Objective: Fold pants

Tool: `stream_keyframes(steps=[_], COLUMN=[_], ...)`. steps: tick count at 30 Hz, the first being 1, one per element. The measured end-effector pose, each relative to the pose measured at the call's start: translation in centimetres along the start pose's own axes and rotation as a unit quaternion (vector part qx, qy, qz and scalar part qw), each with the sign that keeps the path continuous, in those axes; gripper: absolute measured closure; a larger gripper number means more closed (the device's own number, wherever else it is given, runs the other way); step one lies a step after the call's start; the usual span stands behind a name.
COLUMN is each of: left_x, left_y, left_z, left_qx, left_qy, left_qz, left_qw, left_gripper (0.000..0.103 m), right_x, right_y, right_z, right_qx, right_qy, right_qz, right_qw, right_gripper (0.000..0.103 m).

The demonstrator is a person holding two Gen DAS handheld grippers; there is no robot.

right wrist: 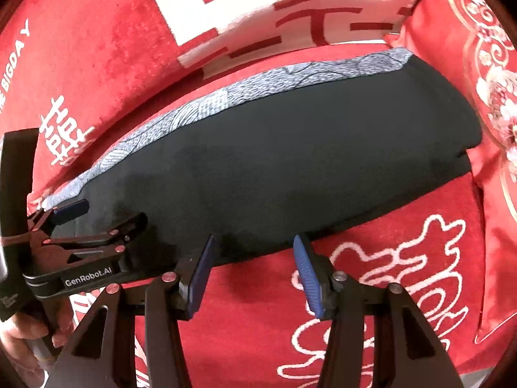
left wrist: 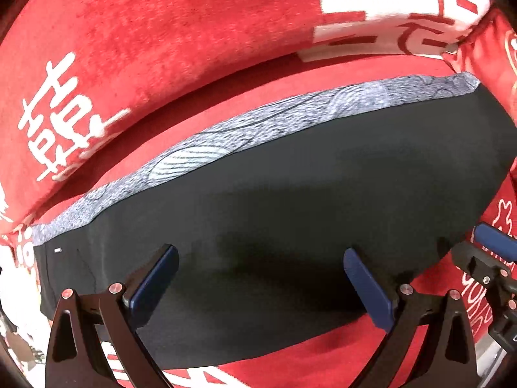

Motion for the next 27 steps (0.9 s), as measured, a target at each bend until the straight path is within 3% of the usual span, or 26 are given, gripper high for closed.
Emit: stream_keyframes(steps=[8,14,20,22,23,24,27], left_x=[2.2,2.0,2.5,2.6,2.5,2.5,3.1], left_y=[0.8,3.4,3.8,3.8,3.8,3.6,3.4], left_z=[-5.3,-8.7,-9.8,-10.2,-10.3,-10.2,-10.7], left_qx=[-0.024,-0.054,-0.069,-0.066,-0.065,-0.063,-0.058], left_qy=[0.005,-0.011,-0.018,-0.010,-0.005,-0.002,0.008], left_qz=[-0.006,0.018,0.007,0.006,0.006,0.006,0.003], left_qw=[0.9997,0.9983,0.9974,0.9977,0.9979,0.9980,0.9983], left_gripper=[0.000,0.000,0.000,0.000,0.000,0.000,0.000], right_x=[1.3,2.5,3.2,3.4,3.6,3.8,4.1], right_y=[-1.3,-2.1,0.3,1.2,1.8,2.2,1.2], right_z=[-3.8,-10.6,-15.6,-15.9,-15.9,-15.9,-15.8], right_qx=[0.002,-0.002,-0.015,-0.006,0.002,0.009,0.007], right_qy=[0.052,0.182,0.275,0.288,0.293,0.294,0.284], right_qz=[-0.037,-0.064,-0.045,-0.036,-0.029,-0.025,-0.041], right_qw=[0.998,0.981,0.960,0.957,0.956,0.955,0.958], right_gripper=[0.048,0.048,0.049,0.059,0.082,0.097,0.097])
Point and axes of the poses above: each gripper's, at about its wrist camera, not at the fingertips, and y roughly the way its jaws point, z to its left, x to its top, the point moved 10 cm from there along y, roughly the way its jaws point, and after that the axes turned 15 degrees about -x, right-handed, at the moved point
